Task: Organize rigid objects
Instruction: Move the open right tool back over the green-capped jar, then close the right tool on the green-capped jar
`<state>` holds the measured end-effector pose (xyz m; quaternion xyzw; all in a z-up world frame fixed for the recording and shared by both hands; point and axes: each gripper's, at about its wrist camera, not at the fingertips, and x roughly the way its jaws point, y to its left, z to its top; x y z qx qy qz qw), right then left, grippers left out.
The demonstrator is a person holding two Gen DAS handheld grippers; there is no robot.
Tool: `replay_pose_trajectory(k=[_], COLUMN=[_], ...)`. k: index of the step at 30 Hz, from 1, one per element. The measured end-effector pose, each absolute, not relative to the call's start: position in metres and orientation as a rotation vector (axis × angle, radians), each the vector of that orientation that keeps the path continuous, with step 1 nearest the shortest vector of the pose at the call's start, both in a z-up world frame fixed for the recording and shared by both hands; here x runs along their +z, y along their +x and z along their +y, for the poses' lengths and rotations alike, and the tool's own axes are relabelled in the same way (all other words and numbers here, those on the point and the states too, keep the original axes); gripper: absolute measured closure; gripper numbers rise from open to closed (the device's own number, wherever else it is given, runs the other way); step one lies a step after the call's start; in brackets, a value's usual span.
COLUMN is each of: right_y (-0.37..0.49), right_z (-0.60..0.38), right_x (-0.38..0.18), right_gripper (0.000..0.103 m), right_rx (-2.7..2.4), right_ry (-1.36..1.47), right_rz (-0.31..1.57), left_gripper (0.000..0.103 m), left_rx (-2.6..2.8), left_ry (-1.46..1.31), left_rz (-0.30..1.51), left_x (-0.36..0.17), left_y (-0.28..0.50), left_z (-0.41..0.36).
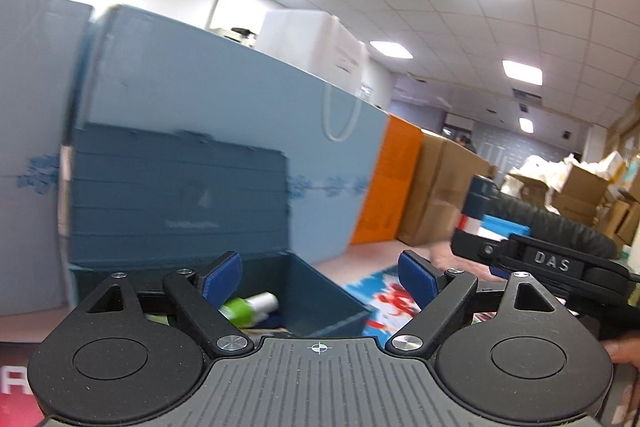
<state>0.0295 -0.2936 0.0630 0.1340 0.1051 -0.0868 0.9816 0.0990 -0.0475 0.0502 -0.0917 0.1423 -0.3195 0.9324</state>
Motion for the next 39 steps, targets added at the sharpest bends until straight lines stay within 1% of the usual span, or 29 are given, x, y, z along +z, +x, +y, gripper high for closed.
replay_pose_trajectory(k=[1, 2, 3, 5, 6, 12, 20, 25, 26, 27, 28, 33, 36, 38, 39], right_y=[0.029, 0.028, 0.027, 0.026, 0.026, 0.029, 0.049, 0.060, 0.062, 0.064, 0.065, 0.074, 0.078, 0.078, 0.078], right_z=[-0.296, -0.299, -0.302, -0.309, -0.313, -0.337, -0.346, -0.355, -0.356, -0.358, -0.358, -0.365, -0.374, -0.379, -0.381], right_x=[0.061, 0.059, 0.057, 0.052, 0.049, 0.028, -0.001, -0.016, -0.018, -0.019, -0.019, -0.022, -0.025, -0.027, -0.028], right_gripper=[0.018, 0.013, 0.012, 0.005, 0.004, 0.000, 0.000, 0.000, 0.000, 0.000, 0.000, 0.003, 0.012, 0.024, 0.028], right_rx=[-0.188, -0.200, -0.215, -0.248, -0.269, -0.355, -0.482, -0.499, -0.493, -0.481, -0.475, -0.477, -0.487, -0.488, -0.493], right_ry=[0.260, 0.251, 0.242, 0.229, 0.228, 0.225, 0.115, 0.113, 0.120, 0.127, 0.132, 0.165, 0.224, 0.260, 0.273], right_rz=[0.207, 0.203, 0.200, 0.200, 0.205, 0.266, 0.350, 0.410, 0.434, 0.446, 0.452, 0.497, 0.517, 0.525, 0.530], left_gripper=[0.015, 0.015, 0.015, 0.015, 0.015, 0.015, 0.015, 0.014, 0.014, 0.011, 0.010, 0.009, 0.009, 0.009, 0.009], left_rx=[-0.665, -0.676, -0.686, -0.715, -0.743, -0.892, -0.897, -0.895, -0.895, -0.890, -0.883, -0.866, -0.861, -0.859, -0.859], left_ry=[-0.181, -0.173, -0.165, -0.145, -0.133, -0.087, 0.045, 0.081, 0.083, 0.083, 0.085, 0.085, 0.079, 0.076, 0.075], left_rz=[0.299, 0.303, 0.306, 0.312, 0.316, 0.373, 0.453, 0.479, 0.485, 0.489, 0.490, 0.495, 0.496, 0.497, 0.499], left_x=[0.049, 0.047, 0.045, 0.042, 0.040, 0.025, 0.003, -0.003, -0.004, -0.004, -0.005, -0.006, -0.005, -0.005, -0.005], left_y=[0.099, 0.097, 0.097, 0.094, 0.094, 0.092, 0.087, 0.087, 0.088, 0.088, 0.088, 0.088, 0.089, 0.089, 0.090], left_z=[-0.052, -0.056, -0.059, -0.067, -0.071, -0.093, -0.119, -0.124, -0.124, -0.125, -0.125, -0.124, -0.123, -0.122, -0.123])
